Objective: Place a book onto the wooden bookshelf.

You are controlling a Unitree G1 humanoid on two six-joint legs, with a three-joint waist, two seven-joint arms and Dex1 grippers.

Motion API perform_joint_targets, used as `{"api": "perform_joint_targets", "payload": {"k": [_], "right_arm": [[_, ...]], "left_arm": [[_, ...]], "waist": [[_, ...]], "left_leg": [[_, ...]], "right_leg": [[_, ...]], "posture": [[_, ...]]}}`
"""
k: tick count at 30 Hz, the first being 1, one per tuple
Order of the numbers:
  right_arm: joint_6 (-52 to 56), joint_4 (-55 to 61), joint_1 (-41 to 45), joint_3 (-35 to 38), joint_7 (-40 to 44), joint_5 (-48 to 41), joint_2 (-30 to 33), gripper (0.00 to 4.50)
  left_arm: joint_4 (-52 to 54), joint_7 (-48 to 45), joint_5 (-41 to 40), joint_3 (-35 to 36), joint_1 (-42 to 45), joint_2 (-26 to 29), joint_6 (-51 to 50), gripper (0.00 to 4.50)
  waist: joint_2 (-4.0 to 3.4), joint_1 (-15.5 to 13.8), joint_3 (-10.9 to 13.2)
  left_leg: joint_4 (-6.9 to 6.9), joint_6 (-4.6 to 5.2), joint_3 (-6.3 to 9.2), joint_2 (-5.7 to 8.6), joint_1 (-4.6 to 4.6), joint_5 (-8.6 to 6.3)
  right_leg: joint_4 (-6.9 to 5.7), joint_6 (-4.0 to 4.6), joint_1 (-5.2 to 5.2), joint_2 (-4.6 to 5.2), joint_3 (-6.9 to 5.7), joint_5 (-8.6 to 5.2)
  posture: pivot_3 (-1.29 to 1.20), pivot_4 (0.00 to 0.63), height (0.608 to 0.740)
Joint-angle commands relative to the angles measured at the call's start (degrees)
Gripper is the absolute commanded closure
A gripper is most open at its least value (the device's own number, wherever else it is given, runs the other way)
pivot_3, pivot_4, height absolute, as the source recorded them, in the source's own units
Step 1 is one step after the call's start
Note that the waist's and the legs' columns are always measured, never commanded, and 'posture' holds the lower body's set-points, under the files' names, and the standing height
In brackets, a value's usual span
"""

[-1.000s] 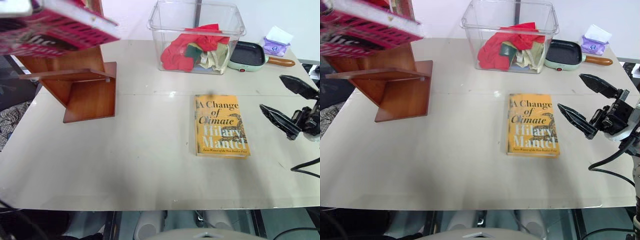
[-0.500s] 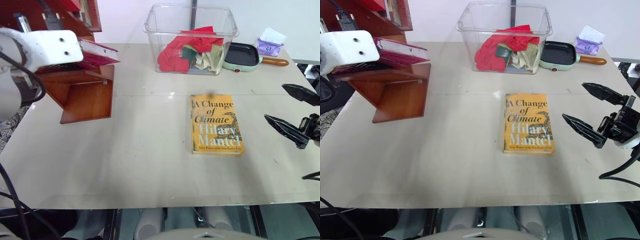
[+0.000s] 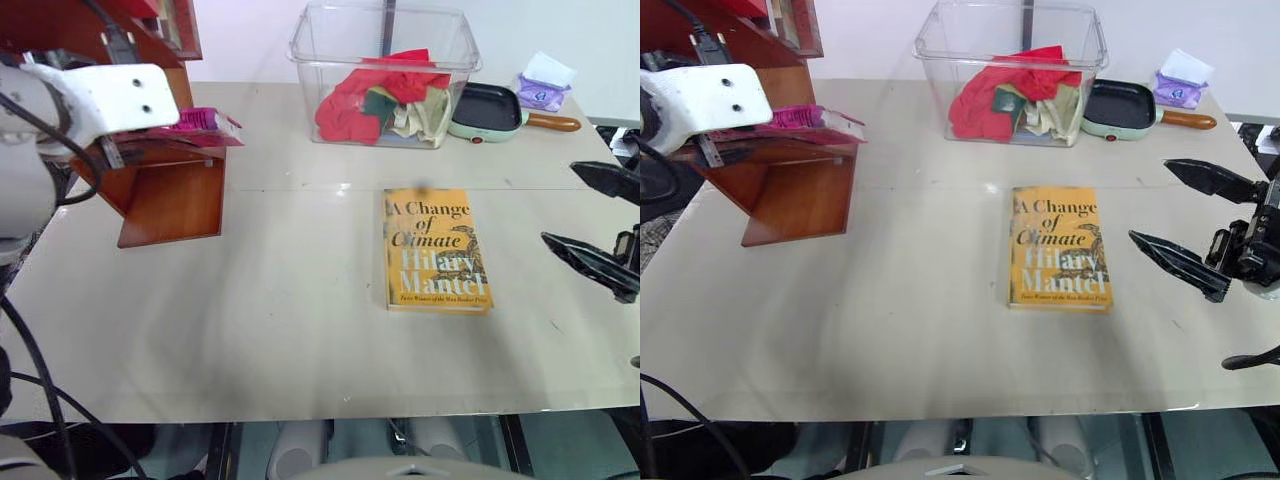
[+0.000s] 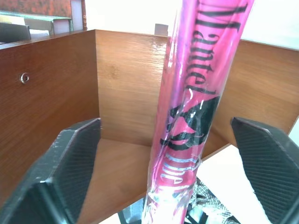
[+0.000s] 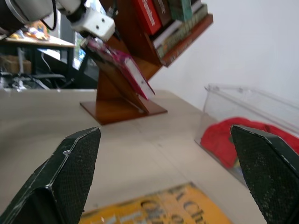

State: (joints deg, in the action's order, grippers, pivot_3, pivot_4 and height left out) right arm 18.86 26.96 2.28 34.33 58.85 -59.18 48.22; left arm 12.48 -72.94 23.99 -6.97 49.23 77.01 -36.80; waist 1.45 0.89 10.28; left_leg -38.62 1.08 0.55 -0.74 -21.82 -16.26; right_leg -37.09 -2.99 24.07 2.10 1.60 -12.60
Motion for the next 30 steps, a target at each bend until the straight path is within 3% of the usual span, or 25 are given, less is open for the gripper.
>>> {"api": "perform_joint_targets", "payload": {"k": [1, 8, 11, 12, 15, 18, 20, 24, 30], "right_arm": [[0.67, 1.30, 1.41, 2.24, -1.03, -2.89, 0.12, 0.00], [1.19, 1.16, 1.75, 2.23, -1.17, -4.23, -0.65, 0.00], [0.97, 1.35, 1.30, 2.49, -0.87, -4.62, -1.19, 0.00], [0.88, 1.49, 1.01, 2.54, -0.68, -4.56, -1.40, 0.00], [0.83, 2.06, 0.25, 2.71, -0.95, -4.29, -1.77, 0.00], [2.04, 3.14, -2.01, 2.90, -2.75, -2.57, -1.18, 0.00], [2.56, 3.85, -5.33, 2.63, -3.65, 1.01, -0.81, 0.00], [7.58, 4.06, -13.56, 3.32, -6.91, 4.63, 0.29, 0.00], [4.52, 3.15, -25.60, 6.93, -7.56, 15.28, -2.22, 0.00]], "left_arm": [[2.65, -2.29, -6.19, 6.91, -0.86, 0.87, -0.30, 0.22], [2.83, 0.73, -16.90, 16.83, -6.58, -2.89, 8.25, 0.22], [4.27, 0.62, -22.77, 20.06, -7.08, -4.93, 5.26, 0.22], [6.03, 0.07, -27.42, 21.57, -6.10, -7.00, 1.23, 0.22], [17.14, 3.60, -45.53, 26.00, -4.48, -20.11, -17.05, 0.22], [23.32, 12.74, -53.98, 25.98, -4.64, -33.36, -27.42, 0.22], [26.16, 18.34, -55.53, 24.18, -8.78, -40.13, -28.34, 0.22], [28.84, 23.18, -55.95, 21.26, -22.19, -45.14, -24.89, 0.22], [21.94, 20.65, -52.12, 21.19, -42.27, -41.72, -10.46, 0.22]], "waist": [[0.00, -0.18, 0.00], [0.02, -0.43, 0.00], [0.02, -0.28, -0.01], [0.02, -0.27, -0.01], [-0.09, -0.73, -0.06], [-0.05, -0.95, -0.05], [-0.03, -0.90, -0.08], [-0.18, -0.04, -0.18], [-0.27, -0.36, -0.30]], "left_leg": [[0.00, 0.00, 0.02, 0.00, -0.04, 0.00], [-0.08, 0.00, 0.08, 0.08, -0.15, -0.01], [-0.12, 0.00, 0.04, 0.08, -0.11, -0.01], [-0.15, 0.00, 0.06, 0.08, -0.12, -0.01], [-0.21, 0.01, 0.11, 0.05, -0.06, -0.01], [-0.57, 0.01, 0.18, -0.14, -0.16, -0.02], [-0.64, 0.02, 0.19, -0.08, -0.13, -0.02], [-0.55, 0.02, 0.24, 0.07, 0.12, -0.02], [-0.42, 0.01, 0.17, 0.08, 0.14, -0.03]], "right_leg": [[0.03, 0.00, 0.00, 0.02, -0.04, 0.00], [0.13, -0.02, -0.02, 0.16, -0.16, 0.01], [0.08, -0.03, -0.03, 0.16, -0.12, 0.02], [0.05, -0.03, -0.03, 0.16, -0.13, 0.02], [0.03, -0.04, -0.19, 0.18, -0.19, 0.01], [0.05, -0.11, -0.36, 0.22, -0.37, 0.05], [0.05, -0.18, -0.42, 0.21, -0.32, 0.10], [-0.04, -0.17, -0.49, 0.20, -0.08, 0.11], [-0.01, -0.14, -0.40, 0.12, -0.02, 0.10]], "posture": [[0.00, 0.150, 0.740], [0.00, 0.150, 0.740], [0.00, 0.150, 0.740], [0.00, 0.150, 0.740], [0.00, 0.150, 0.740], [0.00, 0.150, 0.740], [0.00, 0.150, 0.740], [0.00, 0.150, 0.740], [0.00, 0.150, 0.740]]}}
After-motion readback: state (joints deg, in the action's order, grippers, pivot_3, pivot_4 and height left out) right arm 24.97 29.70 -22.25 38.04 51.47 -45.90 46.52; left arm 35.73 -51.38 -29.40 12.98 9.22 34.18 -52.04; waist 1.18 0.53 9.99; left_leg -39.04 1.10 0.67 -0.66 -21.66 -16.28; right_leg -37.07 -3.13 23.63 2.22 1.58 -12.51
